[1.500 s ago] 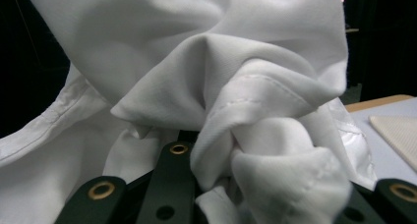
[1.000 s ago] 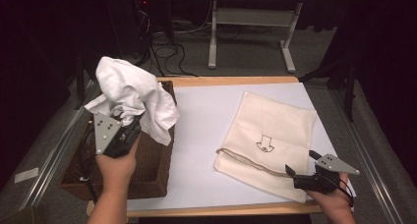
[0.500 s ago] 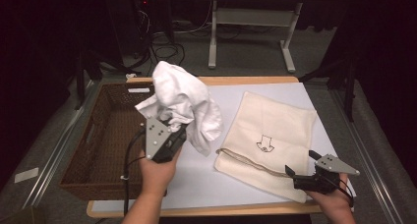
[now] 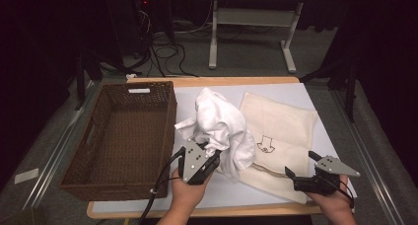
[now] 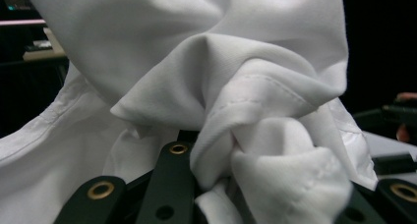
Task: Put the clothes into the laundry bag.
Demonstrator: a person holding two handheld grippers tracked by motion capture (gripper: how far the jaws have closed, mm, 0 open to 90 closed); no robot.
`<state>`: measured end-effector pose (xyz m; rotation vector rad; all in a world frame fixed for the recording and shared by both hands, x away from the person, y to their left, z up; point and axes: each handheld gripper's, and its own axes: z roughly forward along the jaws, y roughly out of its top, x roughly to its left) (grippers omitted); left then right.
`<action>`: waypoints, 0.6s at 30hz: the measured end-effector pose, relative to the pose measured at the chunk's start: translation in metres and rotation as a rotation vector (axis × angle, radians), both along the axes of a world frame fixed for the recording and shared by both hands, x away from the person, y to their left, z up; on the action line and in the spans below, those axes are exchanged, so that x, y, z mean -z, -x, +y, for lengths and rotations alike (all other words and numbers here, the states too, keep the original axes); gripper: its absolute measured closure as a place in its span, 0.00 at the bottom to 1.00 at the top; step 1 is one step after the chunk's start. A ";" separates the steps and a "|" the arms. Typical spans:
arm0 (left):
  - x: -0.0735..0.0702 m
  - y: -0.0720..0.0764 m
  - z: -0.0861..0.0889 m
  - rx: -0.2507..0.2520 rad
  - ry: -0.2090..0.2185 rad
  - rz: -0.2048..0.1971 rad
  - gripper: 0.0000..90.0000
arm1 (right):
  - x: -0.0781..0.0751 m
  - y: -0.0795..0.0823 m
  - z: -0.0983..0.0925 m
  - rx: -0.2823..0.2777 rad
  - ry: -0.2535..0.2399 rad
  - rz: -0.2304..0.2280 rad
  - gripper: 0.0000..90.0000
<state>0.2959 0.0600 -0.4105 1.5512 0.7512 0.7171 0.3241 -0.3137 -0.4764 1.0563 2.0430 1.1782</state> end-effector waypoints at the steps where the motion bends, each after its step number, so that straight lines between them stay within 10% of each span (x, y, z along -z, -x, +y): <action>1: 0.006 0.006 0.005 0.001 -0.021 0.018 0.83 | 0.000 0.000 0.001 -0.004 -0.002 0.000 0.01; 9: 0.039 0.020 0.026 -0.017 -0.026 0.058 0.83 | -0.003 0.001 0.017 -0.042 -0.007 0.008 0.01; 18: 0.044 0.023 0.034 -0.023 -0.052 0.043 0.82 | -0.015 -0.038 0.052 -0.055 0.048 0.051 0.21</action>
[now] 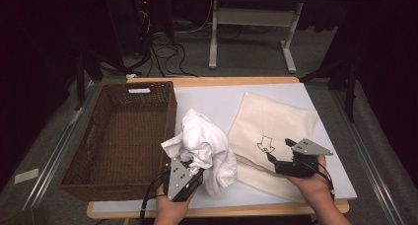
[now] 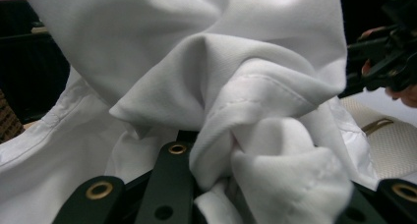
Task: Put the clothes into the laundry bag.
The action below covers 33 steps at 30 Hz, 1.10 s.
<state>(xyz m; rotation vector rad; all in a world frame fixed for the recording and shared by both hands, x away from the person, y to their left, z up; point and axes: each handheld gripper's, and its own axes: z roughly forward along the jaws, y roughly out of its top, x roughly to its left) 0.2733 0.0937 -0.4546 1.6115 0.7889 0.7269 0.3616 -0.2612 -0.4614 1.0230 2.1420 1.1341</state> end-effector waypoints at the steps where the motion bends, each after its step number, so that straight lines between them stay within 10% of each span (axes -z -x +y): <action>1: 0.000 0.000 0.000 -0.003 0.003 0.000 0.82 | 0.004 -0.001 0.001 -0.001 0.006 0.012 0.24; 16: 0.001 0.001 -0.003 0.000 -0.004 0.000 0.82 | 0.042 0.012 -0.001 -0.110 0.165 0.185 0.72; 25: 0.002 0.000 -0.001 0.003 0.005 0.002 0.82 | 0.044 0.010 0.011 -0.121 0.225 0.166 0.73; 28: 0.002 0.000 -0.002 0.004 0.002 0.005 0.82 | 0.041 0.008 0.006 -0.091 0.204 0.141 0.91; 33: 0.002 0.001 -0.002 0.005 -0.001 0.000 0.82 | 0.030 0.004 -0.005 -0.038 0.151 0.094 0.93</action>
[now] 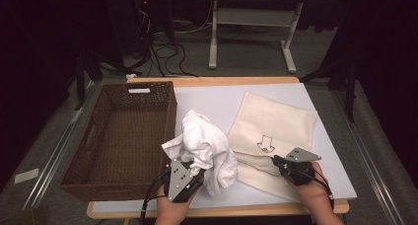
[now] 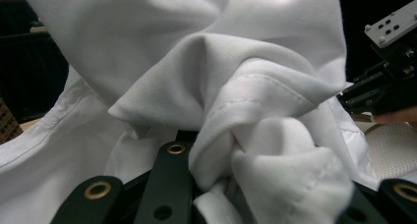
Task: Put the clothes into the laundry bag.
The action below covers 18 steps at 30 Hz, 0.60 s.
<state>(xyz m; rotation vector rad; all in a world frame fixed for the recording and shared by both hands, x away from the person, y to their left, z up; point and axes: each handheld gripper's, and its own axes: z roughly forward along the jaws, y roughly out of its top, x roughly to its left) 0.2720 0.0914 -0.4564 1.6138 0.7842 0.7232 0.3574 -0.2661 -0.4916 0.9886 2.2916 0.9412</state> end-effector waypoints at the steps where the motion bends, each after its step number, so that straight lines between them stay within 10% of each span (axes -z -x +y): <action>1: 0.000 0.000 0.000 -0.001 0.000 0.002 0.82 | 0.001 -0.002 -0.003 0.014 -0.011 0.013 0.93; 8: 0.000 0.000 0.000 -0.006 0.001 0.002 0.82 | 0.004 -0.002 -0.003 -0.017 -0.029 0.067 0.98; 18: -0.011 0.005 -0.004 -0.006 0.012 -0.037 0.82 | -0.023 -0.005 0.011 -0.037 -0.145 -0.009 0.99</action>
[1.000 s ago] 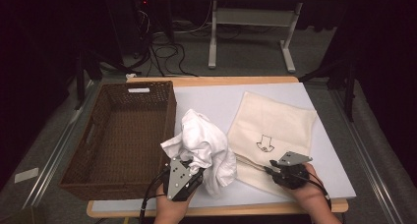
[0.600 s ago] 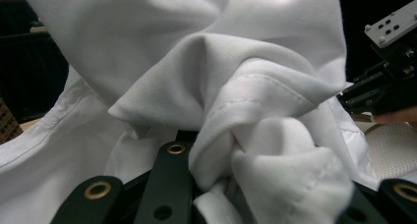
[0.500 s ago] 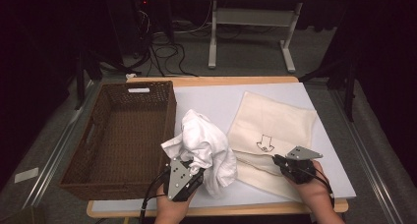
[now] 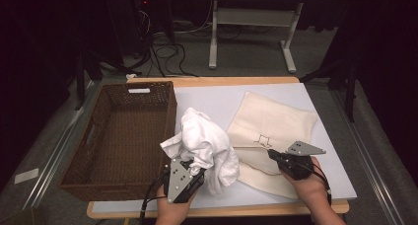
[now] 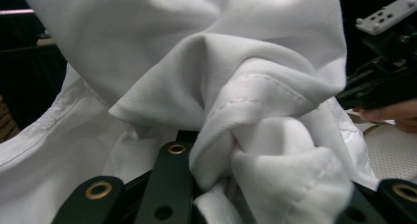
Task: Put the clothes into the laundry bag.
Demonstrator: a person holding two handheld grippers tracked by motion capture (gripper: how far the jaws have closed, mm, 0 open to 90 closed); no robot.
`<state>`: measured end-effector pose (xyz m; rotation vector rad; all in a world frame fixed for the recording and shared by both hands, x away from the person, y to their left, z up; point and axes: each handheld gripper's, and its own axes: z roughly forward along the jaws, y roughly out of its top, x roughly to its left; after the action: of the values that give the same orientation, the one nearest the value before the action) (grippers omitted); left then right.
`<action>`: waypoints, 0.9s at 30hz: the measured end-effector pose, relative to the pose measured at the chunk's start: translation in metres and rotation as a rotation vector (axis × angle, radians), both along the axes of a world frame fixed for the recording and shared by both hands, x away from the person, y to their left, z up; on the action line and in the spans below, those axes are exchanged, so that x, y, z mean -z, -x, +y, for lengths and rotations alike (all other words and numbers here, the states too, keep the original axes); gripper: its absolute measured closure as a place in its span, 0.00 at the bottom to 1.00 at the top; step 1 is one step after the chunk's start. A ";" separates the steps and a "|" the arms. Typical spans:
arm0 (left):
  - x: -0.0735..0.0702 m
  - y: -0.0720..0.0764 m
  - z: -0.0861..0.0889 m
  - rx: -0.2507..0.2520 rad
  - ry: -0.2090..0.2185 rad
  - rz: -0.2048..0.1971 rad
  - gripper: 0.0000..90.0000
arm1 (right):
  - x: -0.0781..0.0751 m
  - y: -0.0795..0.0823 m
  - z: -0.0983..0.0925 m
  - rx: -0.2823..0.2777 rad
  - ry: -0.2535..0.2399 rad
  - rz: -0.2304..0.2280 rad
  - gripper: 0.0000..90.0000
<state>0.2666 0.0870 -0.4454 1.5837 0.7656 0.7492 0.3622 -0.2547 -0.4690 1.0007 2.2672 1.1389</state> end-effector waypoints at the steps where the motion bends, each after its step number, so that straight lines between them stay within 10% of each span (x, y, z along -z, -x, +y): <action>1: 0.000 0.001 -0.003 0.005 -0.002 -0.002 0.82 | 0.000 0.000 0.000 0.000 0.000 0.000 0.99; 12: 0.007 -0.026 -0.056 0.000 -0.095 -0.010 0.82 | -0.019 -0.002 -0.003 -0.002 -0.067 -0.021 0.99; 19: 0.020 -0.025 -0.067 0.020 -0.048 -0.008 0.82 | -0.018 0.002 0.000 -0.020 -0.104 -0.037 0.99; 27: 0.046 -0.029 -0.095 0.091 -0.152 0.064 0.82 | -0.021 0.009 0.002 -0.033 -0.130 -0.047 0.99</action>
<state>0.2960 -0.0077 -0.4910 1.7753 0.6907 0.7063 0.3527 -0.2529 -0.4484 0.9774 2.2033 1.3246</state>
